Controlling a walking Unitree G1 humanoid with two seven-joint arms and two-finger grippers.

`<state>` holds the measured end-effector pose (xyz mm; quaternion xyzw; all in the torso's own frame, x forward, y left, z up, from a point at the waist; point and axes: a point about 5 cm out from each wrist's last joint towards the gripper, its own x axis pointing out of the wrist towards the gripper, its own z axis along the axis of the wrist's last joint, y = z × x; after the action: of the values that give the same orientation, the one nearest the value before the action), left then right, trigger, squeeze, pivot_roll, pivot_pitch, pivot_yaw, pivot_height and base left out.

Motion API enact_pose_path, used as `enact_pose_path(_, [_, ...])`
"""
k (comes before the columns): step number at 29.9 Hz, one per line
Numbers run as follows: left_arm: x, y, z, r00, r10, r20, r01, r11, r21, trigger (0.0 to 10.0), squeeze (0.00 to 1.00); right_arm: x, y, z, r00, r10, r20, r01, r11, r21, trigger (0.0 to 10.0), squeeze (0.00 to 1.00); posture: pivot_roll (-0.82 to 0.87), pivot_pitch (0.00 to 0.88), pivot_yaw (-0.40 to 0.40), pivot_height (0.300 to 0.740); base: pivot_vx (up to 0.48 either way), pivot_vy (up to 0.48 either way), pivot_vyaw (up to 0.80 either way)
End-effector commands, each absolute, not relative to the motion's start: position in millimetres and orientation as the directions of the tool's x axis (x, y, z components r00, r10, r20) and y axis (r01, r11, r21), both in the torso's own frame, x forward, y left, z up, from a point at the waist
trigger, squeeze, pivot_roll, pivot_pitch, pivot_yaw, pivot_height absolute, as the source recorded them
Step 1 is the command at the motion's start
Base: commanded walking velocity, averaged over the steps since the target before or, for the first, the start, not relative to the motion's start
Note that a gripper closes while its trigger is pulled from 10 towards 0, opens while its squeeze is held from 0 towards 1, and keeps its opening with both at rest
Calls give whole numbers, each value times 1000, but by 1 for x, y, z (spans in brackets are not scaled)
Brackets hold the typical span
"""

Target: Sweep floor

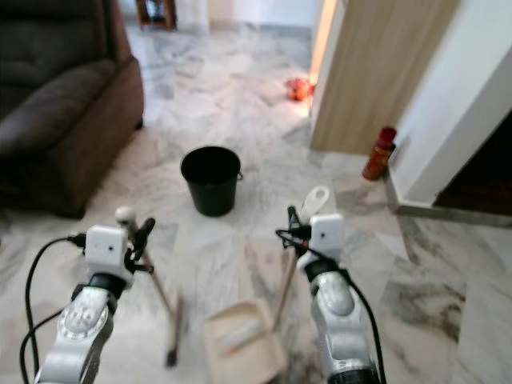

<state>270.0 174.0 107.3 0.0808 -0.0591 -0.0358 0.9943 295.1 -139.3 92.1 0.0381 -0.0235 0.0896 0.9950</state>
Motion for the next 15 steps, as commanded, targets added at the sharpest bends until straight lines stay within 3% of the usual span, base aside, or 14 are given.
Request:
enact_pose_path(1, [271, 168, 117, 983, -96, 157, 71, 985, 159, 10000, 0, 296, -143, 99, 982, 173, 79, -178, 982, 61, 10000, 0, 101, 84, -4, 740, 292, 0, 0])
enact_pose_path(6, [271, 168, 117, 983, -95, 158, 70, 985, 158, 10000, 0, 296, -140, 100, 977, 196, 86, -200, 979, 44, 10000, 0, 102, 86, -6, 740, 291, 0, 0])
enact_pose_path(10, [271, 168, 117, 983, -95, 157, 70, 985, 158, 10000, 0, 295, -138, 101, 973, 210, 92, -214, 976, 41, 10000, 0, 102, 86, -6, 740, 292, 0, 625])
enact_pose_path(15, [271, 168, 116, 983, -95, 155, 71, 985, 156, 10000, 0, 295, -138, 100, 974, 210, 88, -215, 975, 49, 10000, 0, 102, 87, -7, 740, 291, 0, 0])
